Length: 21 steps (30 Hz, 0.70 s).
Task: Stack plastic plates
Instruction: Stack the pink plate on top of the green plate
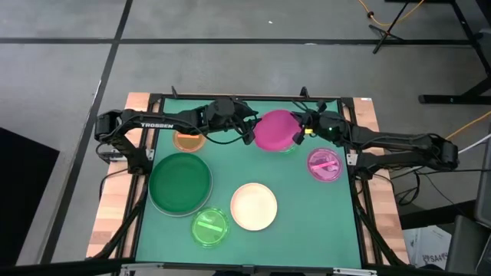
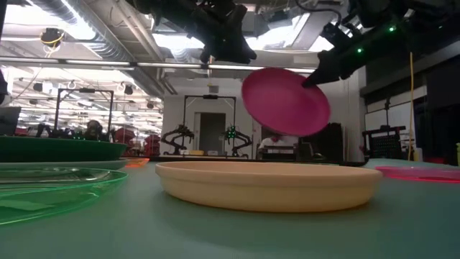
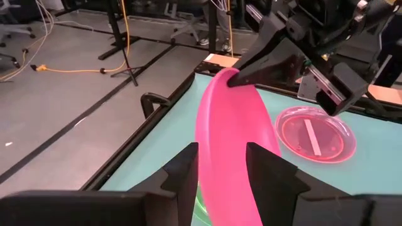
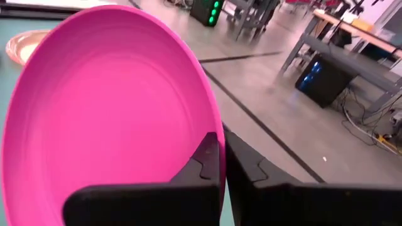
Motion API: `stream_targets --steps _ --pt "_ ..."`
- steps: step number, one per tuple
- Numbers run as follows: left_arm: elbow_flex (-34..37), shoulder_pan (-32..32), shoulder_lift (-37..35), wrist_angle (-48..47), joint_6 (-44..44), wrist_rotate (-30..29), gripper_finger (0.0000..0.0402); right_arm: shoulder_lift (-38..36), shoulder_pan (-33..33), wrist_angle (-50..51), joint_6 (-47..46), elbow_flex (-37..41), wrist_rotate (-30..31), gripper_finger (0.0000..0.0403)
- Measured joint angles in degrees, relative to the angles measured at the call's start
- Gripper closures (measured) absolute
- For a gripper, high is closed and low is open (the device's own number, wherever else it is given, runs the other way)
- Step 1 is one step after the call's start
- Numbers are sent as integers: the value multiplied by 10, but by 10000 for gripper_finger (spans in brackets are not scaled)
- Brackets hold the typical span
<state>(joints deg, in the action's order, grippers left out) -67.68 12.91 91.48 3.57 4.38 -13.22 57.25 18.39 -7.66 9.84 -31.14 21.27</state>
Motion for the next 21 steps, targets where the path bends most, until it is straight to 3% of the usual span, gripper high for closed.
stream_targets --steps 21 --pt "0 0 0 -1 0 -53 275 30 0 -94 25 0 -29 403"
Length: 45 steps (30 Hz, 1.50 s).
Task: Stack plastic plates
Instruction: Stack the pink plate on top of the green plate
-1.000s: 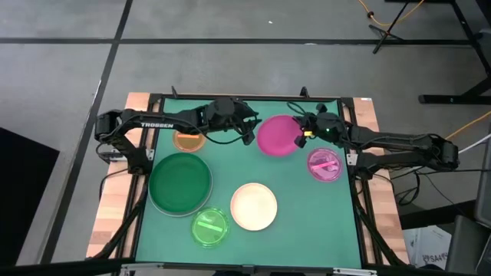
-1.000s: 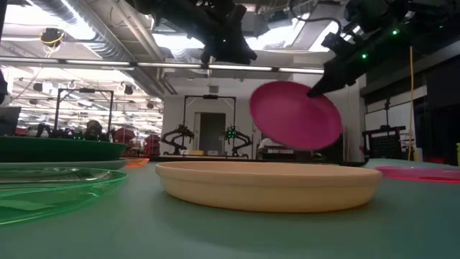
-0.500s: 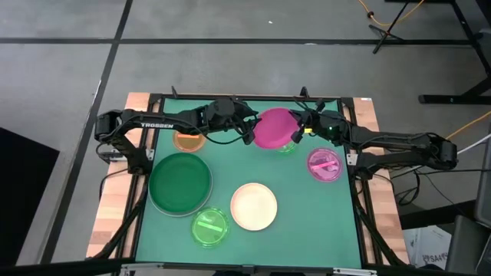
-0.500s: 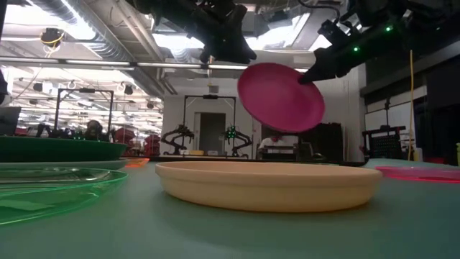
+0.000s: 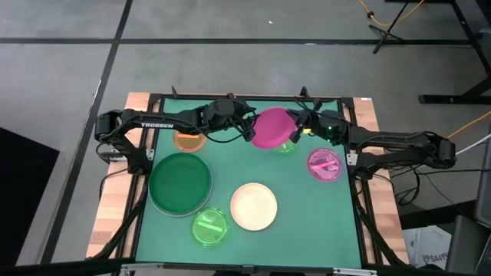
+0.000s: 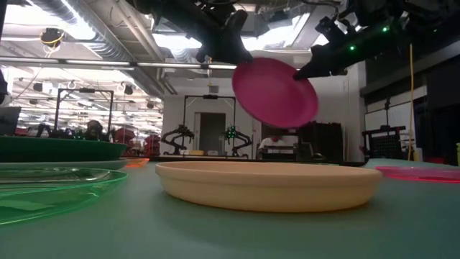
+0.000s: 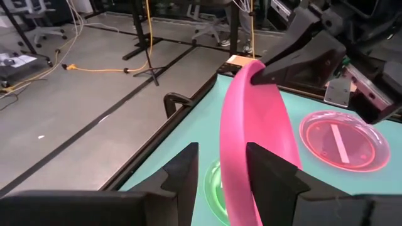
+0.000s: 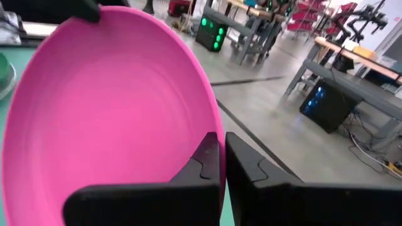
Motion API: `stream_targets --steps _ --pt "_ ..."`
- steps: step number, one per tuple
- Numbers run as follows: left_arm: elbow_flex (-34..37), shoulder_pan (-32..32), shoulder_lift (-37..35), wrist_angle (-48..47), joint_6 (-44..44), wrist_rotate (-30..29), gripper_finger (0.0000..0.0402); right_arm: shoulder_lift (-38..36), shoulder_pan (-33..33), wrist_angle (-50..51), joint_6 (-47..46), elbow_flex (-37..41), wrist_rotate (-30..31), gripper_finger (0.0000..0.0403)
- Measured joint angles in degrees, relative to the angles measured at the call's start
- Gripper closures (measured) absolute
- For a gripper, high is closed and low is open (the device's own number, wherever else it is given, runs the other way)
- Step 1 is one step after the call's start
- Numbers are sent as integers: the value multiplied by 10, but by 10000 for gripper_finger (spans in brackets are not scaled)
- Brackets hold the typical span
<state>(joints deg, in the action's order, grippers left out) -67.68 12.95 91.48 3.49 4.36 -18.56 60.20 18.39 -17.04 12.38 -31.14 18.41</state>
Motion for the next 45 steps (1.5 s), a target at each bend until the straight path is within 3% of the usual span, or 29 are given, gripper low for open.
stream_targets --steps 17,36,45 --pt "0 0 0 0 0 0 281 0 0 -34 1 0 -11 403" --pt "0 1 1 -4 0 -30 375 -1 0 -38 -1 0 -41 400" --pt "0 1 1 -3 -1 -37 378 -1 0 -35 1 0 -60 354"
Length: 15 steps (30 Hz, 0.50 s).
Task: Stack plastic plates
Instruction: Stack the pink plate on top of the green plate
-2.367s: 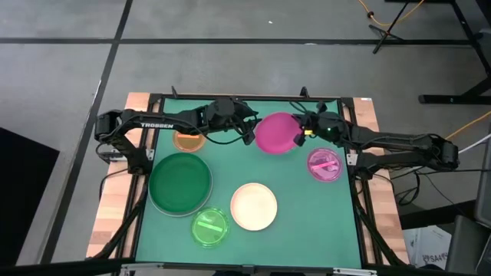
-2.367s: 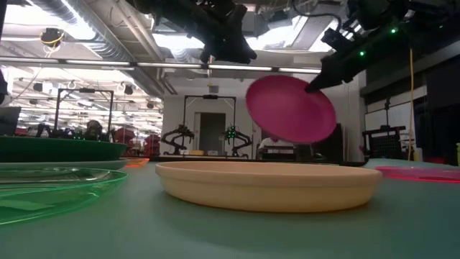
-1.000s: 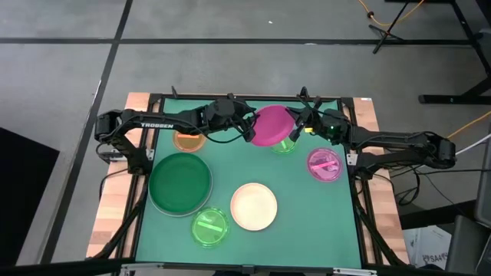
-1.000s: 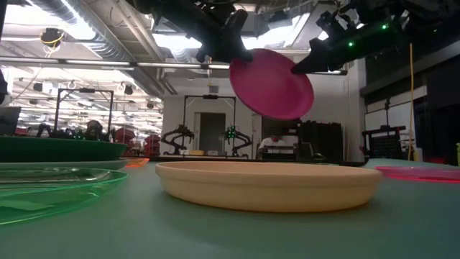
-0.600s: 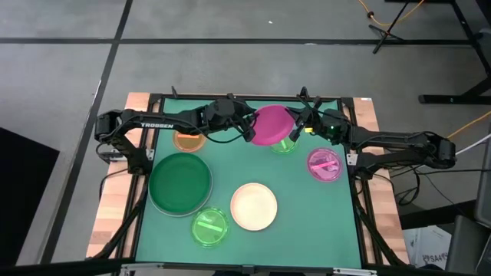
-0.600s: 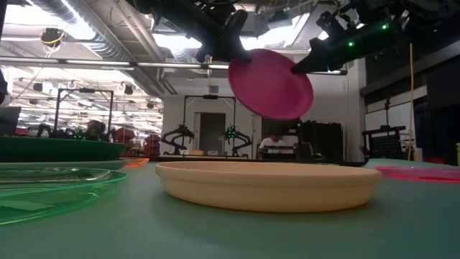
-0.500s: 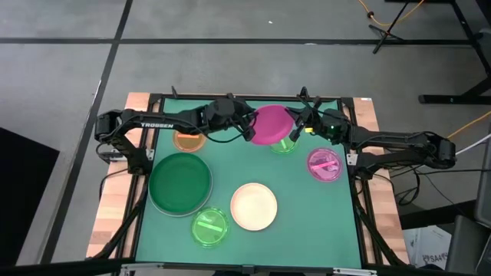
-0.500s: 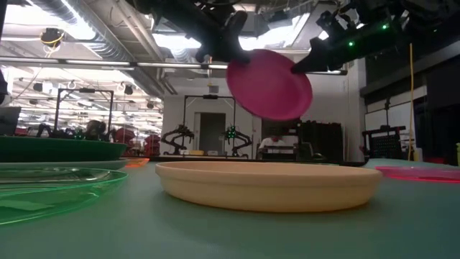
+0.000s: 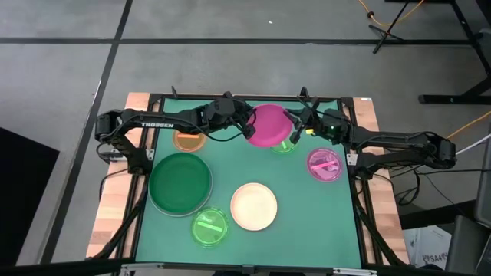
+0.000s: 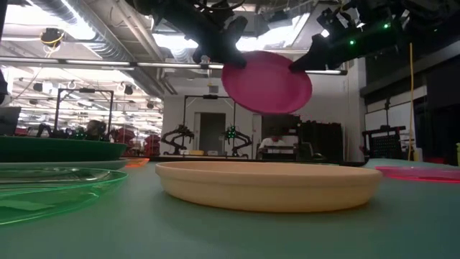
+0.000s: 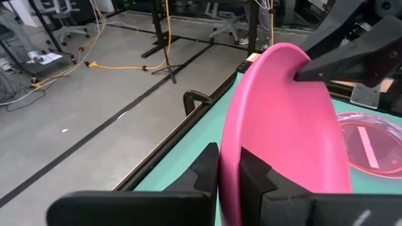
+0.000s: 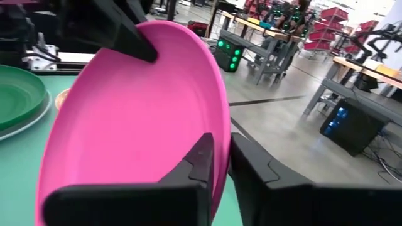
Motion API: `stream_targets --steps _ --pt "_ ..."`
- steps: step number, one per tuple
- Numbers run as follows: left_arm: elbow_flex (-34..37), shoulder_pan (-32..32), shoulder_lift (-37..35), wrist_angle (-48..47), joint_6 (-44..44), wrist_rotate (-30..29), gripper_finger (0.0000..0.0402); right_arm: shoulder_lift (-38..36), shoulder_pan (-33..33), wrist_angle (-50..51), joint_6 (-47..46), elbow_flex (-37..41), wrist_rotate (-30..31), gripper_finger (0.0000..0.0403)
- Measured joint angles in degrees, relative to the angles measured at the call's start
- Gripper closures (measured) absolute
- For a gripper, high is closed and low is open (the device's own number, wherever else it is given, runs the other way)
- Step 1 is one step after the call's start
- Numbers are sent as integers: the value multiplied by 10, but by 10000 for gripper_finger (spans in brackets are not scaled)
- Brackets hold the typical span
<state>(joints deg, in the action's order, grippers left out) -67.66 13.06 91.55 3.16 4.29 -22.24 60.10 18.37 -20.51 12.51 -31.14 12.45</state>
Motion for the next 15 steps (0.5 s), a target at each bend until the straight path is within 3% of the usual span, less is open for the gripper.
stream_targets --steps 6,15 --pt "0 -1 0 -9 1 0 379 0 0 2 2 0 -5 318" --pt "0 -1 -9 -31 1 10 379 -23 0 20 89 0 -30 319"
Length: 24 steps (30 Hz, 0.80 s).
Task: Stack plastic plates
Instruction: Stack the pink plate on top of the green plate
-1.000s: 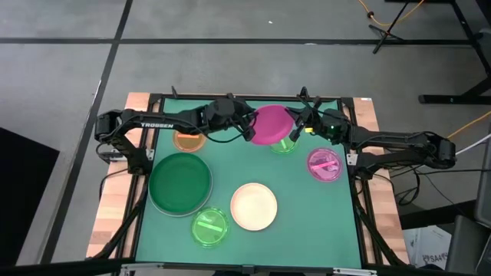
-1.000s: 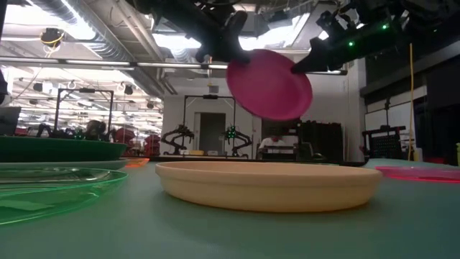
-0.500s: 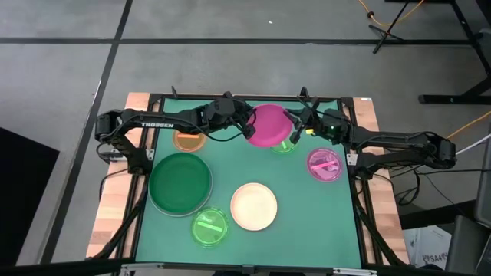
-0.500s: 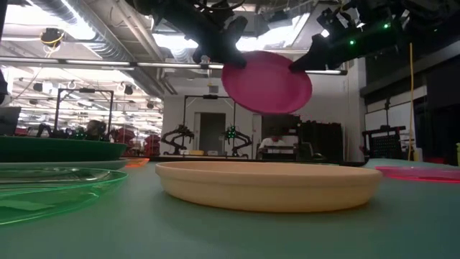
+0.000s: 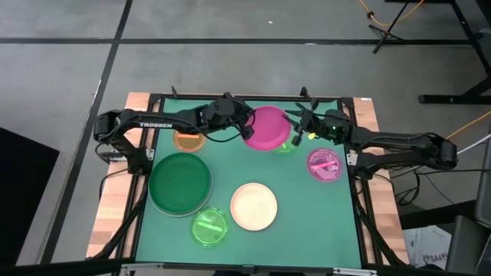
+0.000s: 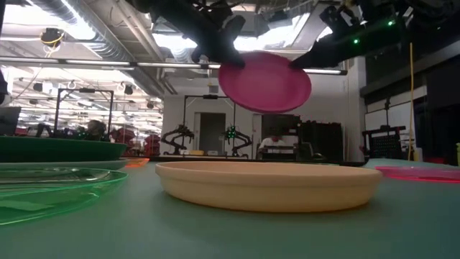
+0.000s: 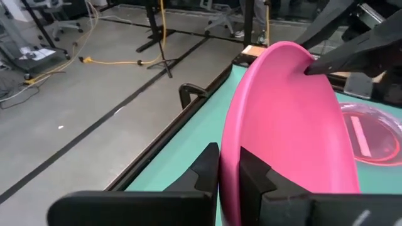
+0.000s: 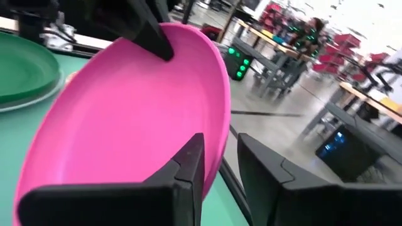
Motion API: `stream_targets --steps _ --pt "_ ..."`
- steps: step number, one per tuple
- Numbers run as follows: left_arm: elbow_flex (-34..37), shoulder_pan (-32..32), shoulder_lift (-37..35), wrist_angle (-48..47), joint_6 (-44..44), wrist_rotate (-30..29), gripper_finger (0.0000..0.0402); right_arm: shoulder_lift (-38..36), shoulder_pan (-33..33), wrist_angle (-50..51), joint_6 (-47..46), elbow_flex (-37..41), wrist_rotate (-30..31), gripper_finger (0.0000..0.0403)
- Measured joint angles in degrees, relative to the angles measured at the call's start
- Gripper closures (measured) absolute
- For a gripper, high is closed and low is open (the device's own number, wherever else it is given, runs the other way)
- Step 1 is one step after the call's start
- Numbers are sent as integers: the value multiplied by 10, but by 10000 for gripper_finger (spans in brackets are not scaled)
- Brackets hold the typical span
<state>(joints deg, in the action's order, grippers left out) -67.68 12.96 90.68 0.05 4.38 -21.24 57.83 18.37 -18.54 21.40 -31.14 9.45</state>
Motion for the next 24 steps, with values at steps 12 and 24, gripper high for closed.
stream_targets --steps 12,24 --pt "0 14 -87 -180 0 81 379 -52 0 33 1 0 -30 319" --pt "0 34 -177 -448 15 268 379 -54 0 44 1 0 -30 320"
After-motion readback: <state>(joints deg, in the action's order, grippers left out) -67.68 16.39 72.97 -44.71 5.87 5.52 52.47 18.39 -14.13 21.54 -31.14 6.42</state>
